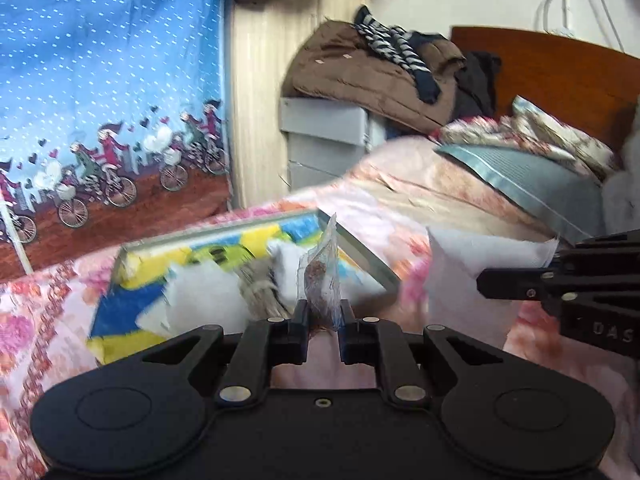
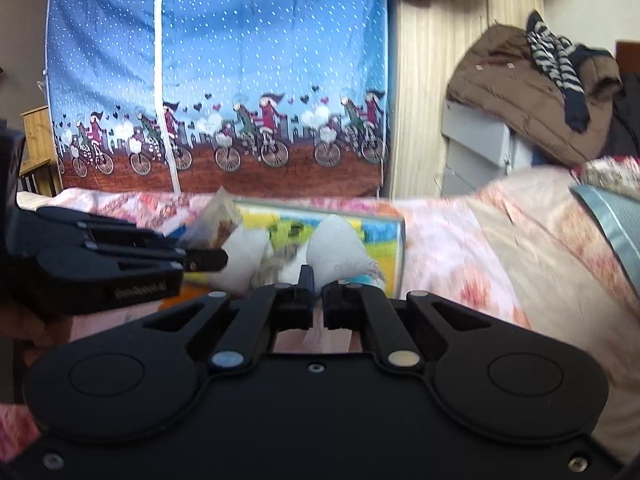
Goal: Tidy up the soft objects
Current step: 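Carry the tissue and plastic bag over the tray and open both grippers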
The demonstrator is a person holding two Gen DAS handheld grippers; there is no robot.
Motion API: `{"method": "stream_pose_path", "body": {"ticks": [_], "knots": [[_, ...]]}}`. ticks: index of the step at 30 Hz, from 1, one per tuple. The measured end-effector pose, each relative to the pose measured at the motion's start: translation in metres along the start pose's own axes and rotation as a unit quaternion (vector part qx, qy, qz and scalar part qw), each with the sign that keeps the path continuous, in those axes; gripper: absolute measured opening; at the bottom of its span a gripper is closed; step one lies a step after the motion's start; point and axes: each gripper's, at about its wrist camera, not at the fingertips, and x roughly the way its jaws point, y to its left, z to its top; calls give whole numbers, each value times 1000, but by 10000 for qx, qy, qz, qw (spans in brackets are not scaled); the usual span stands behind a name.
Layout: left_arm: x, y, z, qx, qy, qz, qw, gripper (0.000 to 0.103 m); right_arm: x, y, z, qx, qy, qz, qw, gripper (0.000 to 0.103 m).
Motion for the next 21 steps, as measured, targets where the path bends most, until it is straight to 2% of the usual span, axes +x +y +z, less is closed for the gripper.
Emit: {"method": "stream_pose_path", "body": {"ticks": [8, 11, 15, 21], "knots": [[49, 36, 30, -126, -271, 353, 9989, 15, 72, 2, 51, -236, -390, -184, 9988, 0], [69, 49, 38, -113, -357, 465, 9982, 15, 107, 2, 60, -120, -386, -272, 9988, 0], [95, 65, 37, -64, -286, 681, 9972, 15, 142, 4, 49, 59, -201, -322, 9993, 0], [126, 75, 17, 225, 108, 818, 9963, 15, 172, 8, 19, 240, 213, -171, 9993, 0]]}}
